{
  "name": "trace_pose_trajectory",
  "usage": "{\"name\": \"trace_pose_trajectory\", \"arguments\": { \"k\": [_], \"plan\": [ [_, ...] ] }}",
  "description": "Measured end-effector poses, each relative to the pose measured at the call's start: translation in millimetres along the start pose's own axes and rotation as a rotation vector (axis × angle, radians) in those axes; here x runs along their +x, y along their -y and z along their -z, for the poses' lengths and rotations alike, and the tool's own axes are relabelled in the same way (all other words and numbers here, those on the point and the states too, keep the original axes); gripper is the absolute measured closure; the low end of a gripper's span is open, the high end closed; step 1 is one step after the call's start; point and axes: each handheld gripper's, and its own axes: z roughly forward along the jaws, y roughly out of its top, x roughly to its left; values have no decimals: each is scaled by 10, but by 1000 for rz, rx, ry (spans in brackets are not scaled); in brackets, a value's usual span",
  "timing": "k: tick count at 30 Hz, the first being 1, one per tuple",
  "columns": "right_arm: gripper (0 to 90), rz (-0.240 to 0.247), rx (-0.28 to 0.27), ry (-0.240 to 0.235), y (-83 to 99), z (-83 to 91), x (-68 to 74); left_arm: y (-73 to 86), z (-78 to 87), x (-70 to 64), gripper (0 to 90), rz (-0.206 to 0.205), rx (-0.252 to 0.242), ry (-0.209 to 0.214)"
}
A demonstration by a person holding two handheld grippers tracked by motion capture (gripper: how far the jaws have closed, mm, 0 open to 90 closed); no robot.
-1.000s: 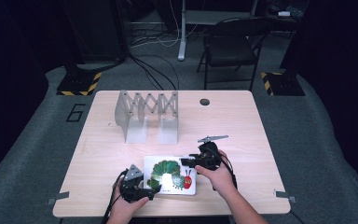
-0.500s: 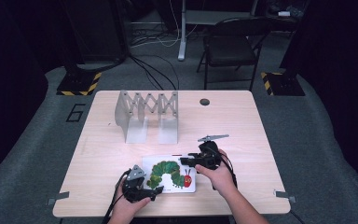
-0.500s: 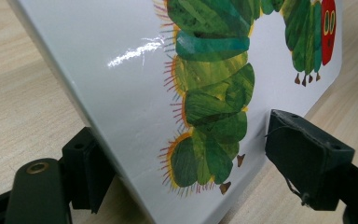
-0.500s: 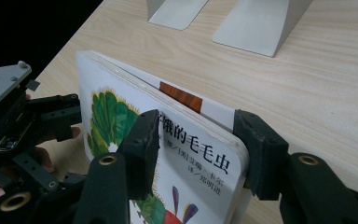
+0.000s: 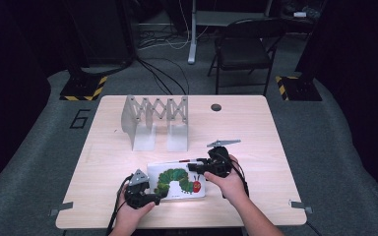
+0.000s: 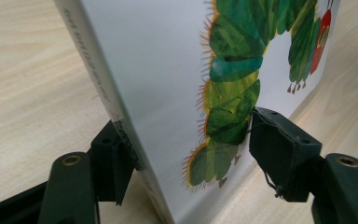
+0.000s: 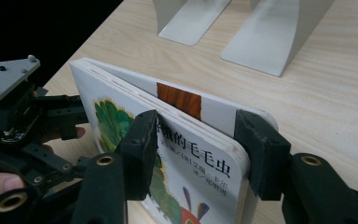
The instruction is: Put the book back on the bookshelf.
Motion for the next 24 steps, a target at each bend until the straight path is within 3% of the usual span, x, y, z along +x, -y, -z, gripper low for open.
{"name": "trace_pose_trajectory", "arguments": {
  "k": [5, 8, 11, 19, 24],
  "plan": [
    [447, 0, -18, -37, -50, 38, 67, -44, 73, 50, 444, -31, -12, -42],
    [437, 4, -18, -63, -62, 47, 96, -46, 91, 51, 467, -89, -9, -75],
    [428, 28, -22, -47, -33, 52, 113, -21, 108, 28, 489, -136, -5, -80],
    [397, 57, -36, -42, -18, 63, 96, 6, 128, 14, 511, -129, -19, -52],
    [397, 41, -57, -33, -52, 101, 74, 39, 165, -41, 513, -146, -22, -38]
  ]
}}
